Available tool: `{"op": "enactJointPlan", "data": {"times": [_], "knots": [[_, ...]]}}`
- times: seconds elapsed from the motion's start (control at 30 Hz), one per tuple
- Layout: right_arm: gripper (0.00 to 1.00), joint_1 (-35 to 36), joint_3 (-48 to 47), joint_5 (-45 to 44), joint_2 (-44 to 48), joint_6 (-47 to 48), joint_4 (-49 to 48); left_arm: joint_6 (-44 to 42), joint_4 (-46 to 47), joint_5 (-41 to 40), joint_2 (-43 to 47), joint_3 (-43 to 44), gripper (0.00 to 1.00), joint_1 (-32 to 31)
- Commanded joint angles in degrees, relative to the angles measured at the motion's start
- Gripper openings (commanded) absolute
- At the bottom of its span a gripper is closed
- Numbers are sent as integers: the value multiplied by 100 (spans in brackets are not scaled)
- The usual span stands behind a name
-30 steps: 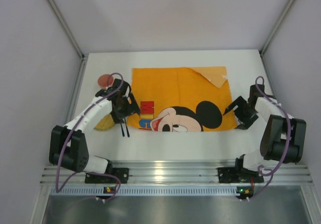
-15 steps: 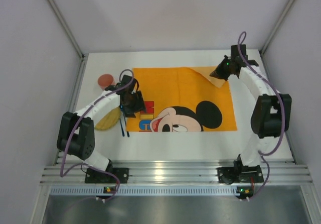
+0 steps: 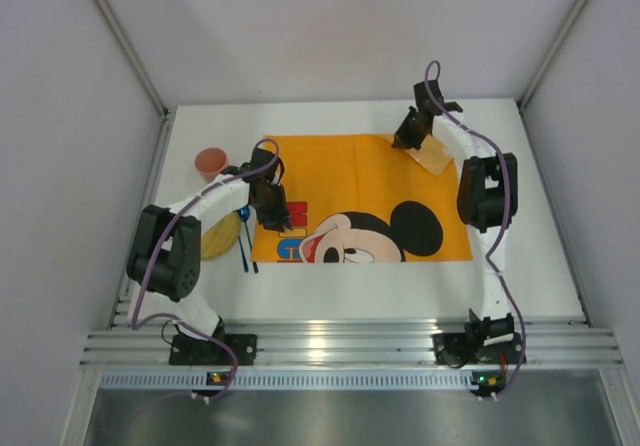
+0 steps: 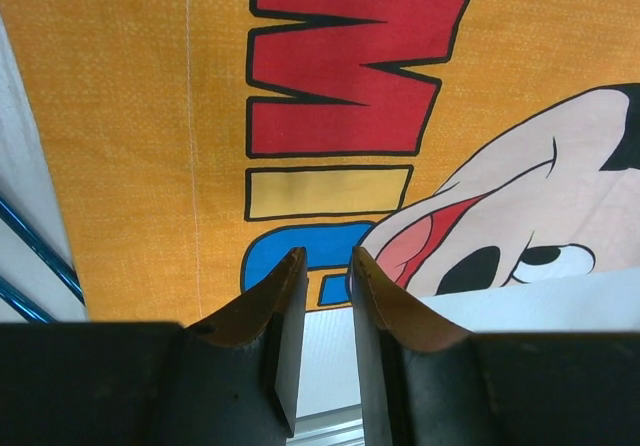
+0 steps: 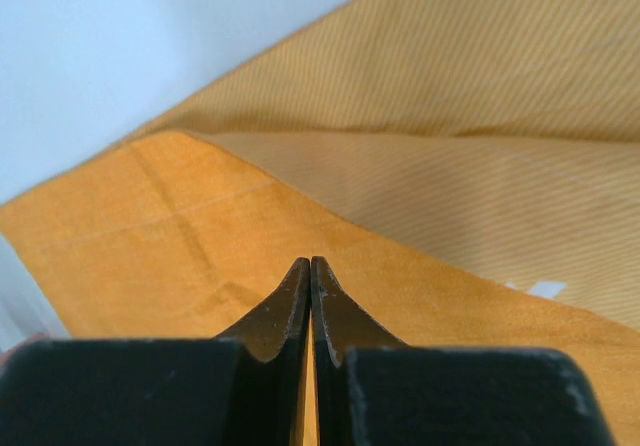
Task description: Set the dinner table for one person
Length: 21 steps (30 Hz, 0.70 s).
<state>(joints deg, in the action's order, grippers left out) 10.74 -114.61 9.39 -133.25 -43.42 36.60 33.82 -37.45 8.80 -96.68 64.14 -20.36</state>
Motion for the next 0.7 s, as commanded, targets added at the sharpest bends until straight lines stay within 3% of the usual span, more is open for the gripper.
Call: {"op": "enactJointPlan", "data": {"times": [0.0,0.2,0.43,0.5,0.53,0.57,0.6,0.67], "knots": [[0,24,-693,-920,-227,210,698,-183,115,61,-70,222,30,32],[0,-46,-844,-1870,-342,457,1209,-271,80,113,-210,266,27,111],[1,-11,-678,-1449,149,624,816,-385,10,148,-421,432,24,181],[15,24,-328,-1422,561,642,639,-412,-8,157,-456,476,24,190],[36,24,-230,-1413,668,650,516,-420,-8,175,-483,485,24,190],[42,16,-133,-1431,765,642,506,-429,-8,184,-483,494,23,190],[43,7,16,-1414,896,650,506,-438,-8,184,-500,494,22,190],[34,24,175,-1221,985,651,497,-456,10,210,-536,494,21,190]]}}
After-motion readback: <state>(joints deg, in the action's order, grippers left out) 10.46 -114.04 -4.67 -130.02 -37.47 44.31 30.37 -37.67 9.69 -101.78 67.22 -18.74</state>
